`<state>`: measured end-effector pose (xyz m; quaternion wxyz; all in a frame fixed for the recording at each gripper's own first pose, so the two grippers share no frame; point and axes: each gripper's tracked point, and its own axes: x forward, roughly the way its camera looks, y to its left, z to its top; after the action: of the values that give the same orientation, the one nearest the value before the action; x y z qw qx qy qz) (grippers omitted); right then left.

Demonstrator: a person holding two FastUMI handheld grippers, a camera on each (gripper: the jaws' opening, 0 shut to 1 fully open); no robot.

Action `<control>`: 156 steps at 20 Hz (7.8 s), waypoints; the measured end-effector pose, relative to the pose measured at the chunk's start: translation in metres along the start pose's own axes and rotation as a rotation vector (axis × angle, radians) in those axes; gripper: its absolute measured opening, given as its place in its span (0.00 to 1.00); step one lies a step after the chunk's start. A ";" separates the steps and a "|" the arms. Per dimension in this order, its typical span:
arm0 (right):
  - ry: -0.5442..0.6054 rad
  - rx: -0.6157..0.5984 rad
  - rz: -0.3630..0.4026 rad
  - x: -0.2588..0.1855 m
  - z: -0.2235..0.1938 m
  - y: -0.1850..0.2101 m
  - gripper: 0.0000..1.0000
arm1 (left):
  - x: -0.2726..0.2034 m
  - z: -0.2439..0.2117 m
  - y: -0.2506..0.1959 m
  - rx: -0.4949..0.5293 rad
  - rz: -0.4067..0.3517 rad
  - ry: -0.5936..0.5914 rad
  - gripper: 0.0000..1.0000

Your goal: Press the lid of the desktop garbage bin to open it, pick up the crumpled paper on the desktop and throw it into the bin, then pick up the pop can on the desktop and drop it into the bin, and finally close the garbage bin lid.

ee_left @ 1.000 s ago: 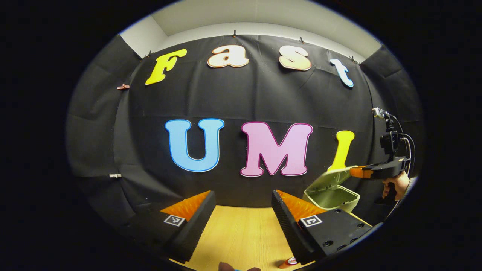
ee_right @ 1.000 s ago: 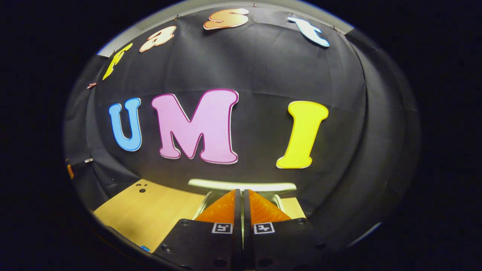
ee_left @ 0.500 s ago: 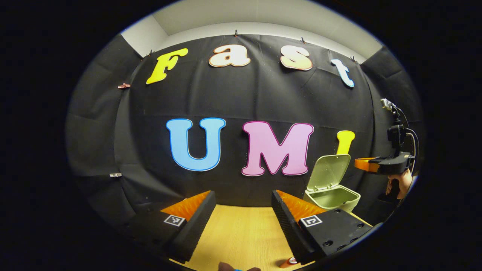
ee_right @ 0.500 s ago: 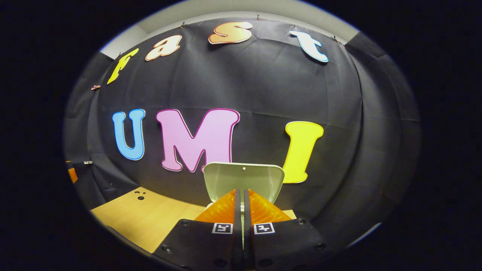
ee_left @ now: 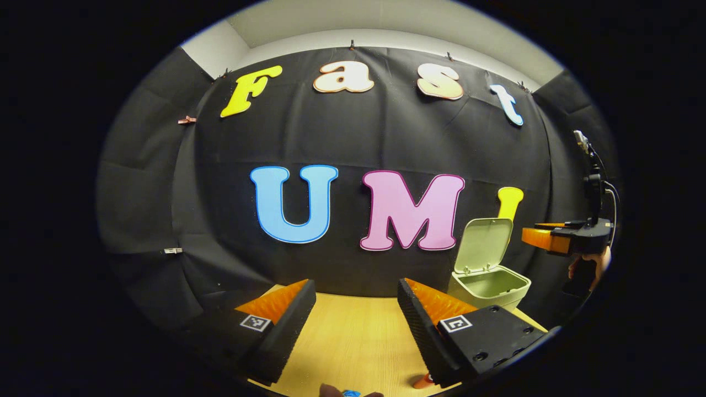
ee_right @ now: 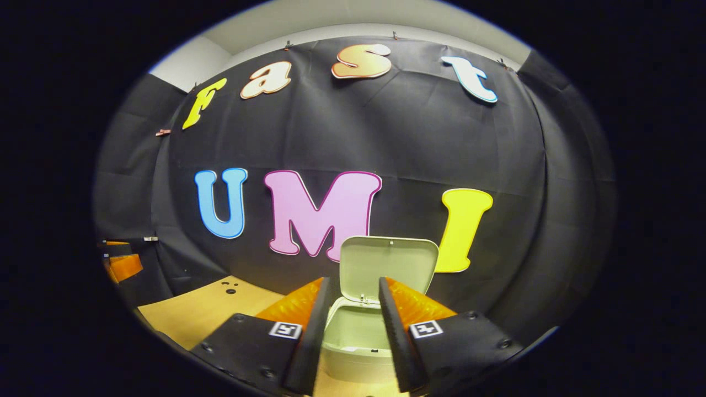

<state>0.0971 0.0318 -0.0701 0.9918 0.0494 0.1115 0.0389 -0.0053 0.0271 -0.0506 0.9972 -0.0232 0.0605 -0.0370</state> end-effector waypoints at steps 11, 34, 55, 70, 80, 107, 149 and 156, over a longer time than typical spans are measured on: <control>0.005 -0.072 0.042 -0.045 -0.008 0.033 0.76 | -0.018 -0.113 0.027 -0.031 -0.037 0.269 0.96; 0.067 -0.063 -0.024 -0.077 -0.023 0.020 0.76 | -0.034 -0.385 0.005 0.051 -0.137 0.788 0.84; 0.126 -0.083 -0.054 -0.083 -0.045 0.014 0.76 | -0.015 -0.396 0.003 0.129 -0.225 0.802 0.35; 0.127 -0.045 -0.051 -0.098 -0.051 0.021 0.76 | 0.050 -0.166 -0.059 -0.001 -0.354 0.353 0.35; 0.161 0.019 -0.069 -0.126 -0.070 0.027 0.76 | 0.077 -0.043 -0.141 -0.067 -0.513 0.109 0.35; 0.284 0.066 -0.268 -0.192 -0.113 -0.025 0.76 | 0.182 -0.131 -0.324 0.045 -0.737 0.321 0.31; 0.535 0.097 0.314 -0.125 -0.246 0.137 0.93 | 0.057 -0.092 -0.079 -0.006 -0.351 0.195 0.95; 0.642 0.053 0.381 -0.112 -0.298 0.153 0.93 | 0.033 -0.111 -0.035 -0.041 -0.255 0.245 0.95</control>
<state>-0.0888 0.2005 -0.3181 0.8797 0.0800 0.4065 0.2333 0.0112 -0.0152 -0.1631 0.9690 -0.0462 0.1787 -0.1645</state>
